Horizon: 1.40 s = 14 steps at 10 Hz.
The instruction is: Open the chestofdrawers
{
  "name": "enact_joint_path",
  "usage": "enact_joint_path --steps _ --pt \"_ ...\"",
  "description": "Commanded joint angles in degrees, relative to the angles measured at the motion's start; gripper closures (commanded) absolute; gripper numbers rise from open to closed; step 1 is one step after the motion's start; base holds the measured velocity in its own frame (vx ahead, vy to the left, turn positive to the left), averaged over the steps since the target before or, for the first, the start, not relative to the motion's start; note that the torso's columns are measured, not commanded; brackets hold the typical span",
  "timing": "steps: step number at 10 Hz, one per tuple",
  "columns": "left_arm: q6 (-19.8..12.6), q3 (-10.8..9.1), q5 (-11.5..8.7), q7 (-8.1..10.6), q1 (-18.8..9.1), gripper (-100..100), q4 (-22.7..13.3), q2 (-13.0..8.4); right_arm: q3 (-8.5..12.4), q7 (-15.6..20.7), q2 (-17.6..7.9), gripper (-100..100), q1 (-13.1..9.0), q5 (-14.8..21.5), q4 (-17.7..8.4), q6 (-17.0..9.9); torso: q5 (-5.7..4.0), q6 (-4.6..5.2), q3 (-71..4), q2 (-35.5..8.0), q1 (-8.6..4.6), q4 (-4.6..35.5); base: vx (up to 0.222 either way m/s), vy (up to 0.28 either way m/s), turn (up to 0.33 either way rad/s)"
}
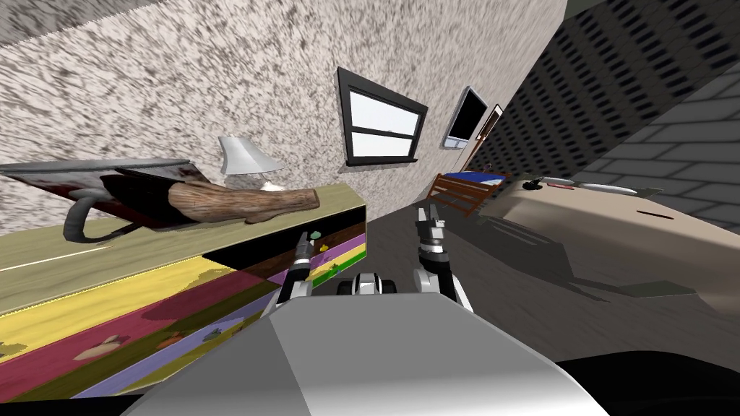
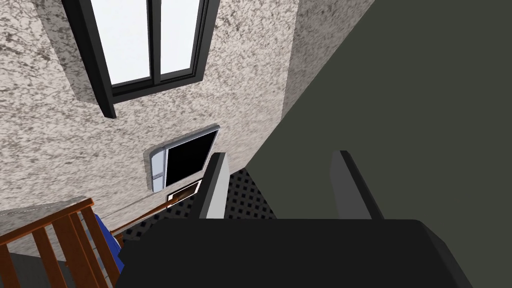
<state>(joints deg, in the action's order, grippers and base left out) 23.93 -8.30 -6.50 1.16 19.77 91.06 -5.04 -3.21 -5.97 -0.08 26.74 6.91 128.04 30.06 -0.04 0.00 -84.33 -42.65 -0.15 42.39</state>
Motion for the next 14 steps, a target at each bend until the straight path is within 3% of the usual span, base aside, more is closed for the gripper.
enact_joint_path --steps 1,3,5,6,7,8,14 --pt "-0.23 -0.03 -0.03 -0.02 0.07 -100 0.42 4.21 0.00 0.00 0.00 0 0.00 0.00 0.00 0.00 0.01 0.00 -0.10 0.16 0.06 -0.04 -0.007 0.001 -0.001" --pt "-0.25 -0.05 -0.04 -0.02 0.08 -100 0.49 6.89 0.00 0.00 0.00 0 0.00 0.00 0.00 0.00 0.05 0.00 -0.28 0.44 0.17 -0.13 0.000 0.000 0.000" --pt "-1.81 -0.33 -0.17 -0.12 0.06 -100 2.01 6.24 0.00 0.00 0.00 0 0.00 0.00 0.00 0.00 0.05 -0.01 -0.27 0.41 0.18 -0.12 0.041 0.008 -0.009" --pt "-0.84 -0.30 -0.16 -0.01 -0.16 -100 0.94 6.07 0.00 0.00 0.00 0 0.01 0.00 0.00 0.00 0.05 0.00 -0.36 0.59 0.22 -0.16 0.053 0.012 -0.006" --pt "-1.05 -0.34 -0.18 0.01 -0.18 100 1.06 6.04 0.00 0.00 0.00 0 0.01 0.00 0.00 0.00 0.05 -0.01 -0.29 0.43 0.17 -0.14 0.008 0.002 0.002" --pt "-0.24 1.36 -0.02 0.94 2.44 100 2.83 5.04 0.00 0.00 0.00 0 0.01 0.00 0.00 0.00 0.05 0.00 -0.17 0.26 0.13 -0.09 0.012 -0.033 0.154" --pt "2.11 6.44 0.48 3.73 10.33 100 8.13 2.02 0.00 0.00 0.00 0 0.00 0.00 0.00 0.00 -0.09 -0.11 -0.18 0.19 0.15 0.03 0.001 -0.064 0.127"
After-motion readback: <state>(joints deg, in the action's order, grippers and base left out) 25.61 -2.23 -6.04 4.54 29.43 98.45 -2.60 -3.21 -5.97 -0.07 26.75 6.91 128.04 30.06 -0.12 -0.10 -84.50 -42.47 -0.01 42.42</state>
